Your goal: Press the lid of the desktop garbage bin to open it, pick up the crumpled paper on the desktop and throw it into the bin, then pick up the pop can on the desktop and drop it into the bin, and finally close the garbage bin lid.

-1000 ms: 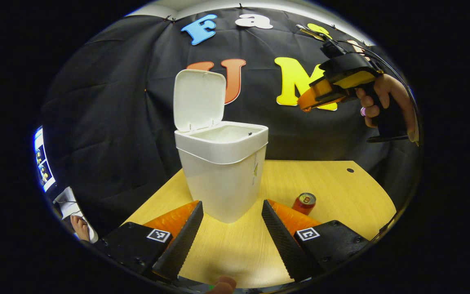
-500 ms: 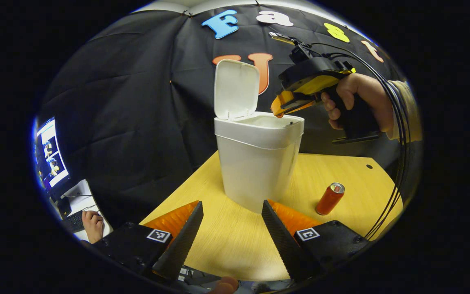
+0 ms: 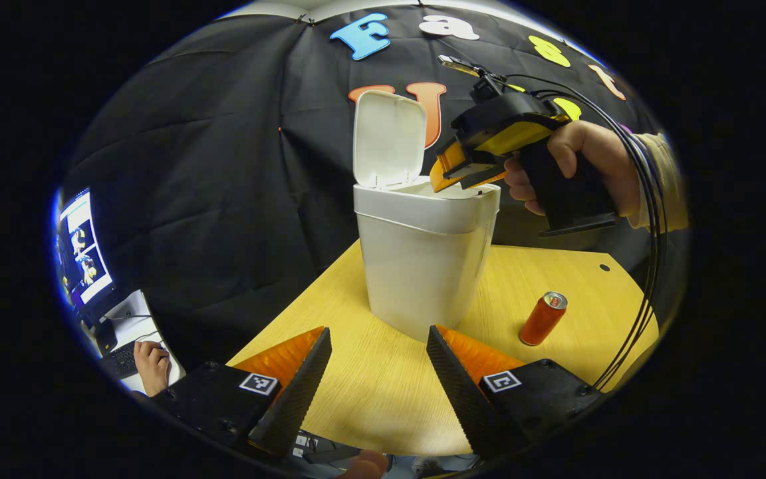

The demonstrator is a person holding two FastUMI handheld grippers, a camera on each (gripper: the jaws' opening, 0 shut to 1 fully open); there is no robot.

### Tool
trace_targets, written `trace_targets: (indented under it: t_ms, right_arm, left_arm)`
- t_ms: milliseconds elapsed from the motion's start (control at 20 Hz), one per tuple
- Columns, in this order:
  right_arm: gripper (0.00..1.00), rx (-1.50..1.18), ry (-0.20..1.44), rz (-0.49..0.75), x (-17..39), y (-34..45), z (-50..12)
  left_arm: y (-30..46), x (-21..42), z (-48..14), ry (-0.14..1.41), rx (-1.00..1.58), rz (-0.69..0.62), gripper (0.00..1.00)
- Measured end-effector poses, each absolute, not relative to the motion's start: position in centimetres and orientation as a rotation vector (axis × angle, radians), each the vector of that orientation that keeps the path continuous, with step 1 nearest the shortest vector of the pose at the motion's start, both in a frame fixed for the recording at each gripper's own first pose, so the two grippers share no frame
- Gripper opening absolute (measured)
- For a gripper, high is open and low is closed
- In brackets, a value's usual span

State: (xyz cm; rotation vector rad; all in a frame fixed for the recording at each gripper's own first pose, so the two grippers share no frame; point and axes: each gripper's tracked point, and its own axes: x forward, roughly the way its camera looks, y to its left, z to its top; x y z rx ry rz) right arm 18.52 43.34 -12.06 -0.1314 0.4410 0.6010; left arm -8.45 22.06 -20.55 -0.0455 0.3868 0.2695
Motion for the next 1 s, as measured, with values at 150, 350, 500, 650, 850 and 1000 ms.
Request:
trace_targets:
  t_ms: [150, 350, 500, 650, 850, 1000]
  right_arm:
    - [0.89, -0.110, 0.400, 0.605, 17.9, 41.6, -10.1]
    - [0.96, -0.115, 0.348, 0.599, 16.6, 38.3, -7.7]
    - [0.96, -0.117, 0.299, 0.571, 15.4, 34.9, -5.4]
    - [0.95, -0.108, 0.256, 0.520, 14.4, 30.6, -3.2]
    - [0.95, -0.114, 0.233, 0.432, 13.2, 24.3, -2.1]
    - [0.95, -0.123, 0.232, 0.371, 12.4, 20.0, -2.3]
  left_arm:
    - [20.1, -7.2, -20.7, 0.368, -0.014, 0.206, 0.96]
    - [17.0, -6.2, -23.1, 0.394, -0.027, 0.131, 0.96]
    - [14.3, -5.4, -24.7, 0.407, -0.045, 0.076, 0.96]
    - [11.1, -3.7, -26.9, 0.421, -0.048, 0.013, 0.96]
    - [6.7, -1.1, -28.8, 0.423, -0.039, -0.065, 0.96]
    - [3.9, 1.2, -29.8, 0.426, -0.029, -0.111, 0.96]
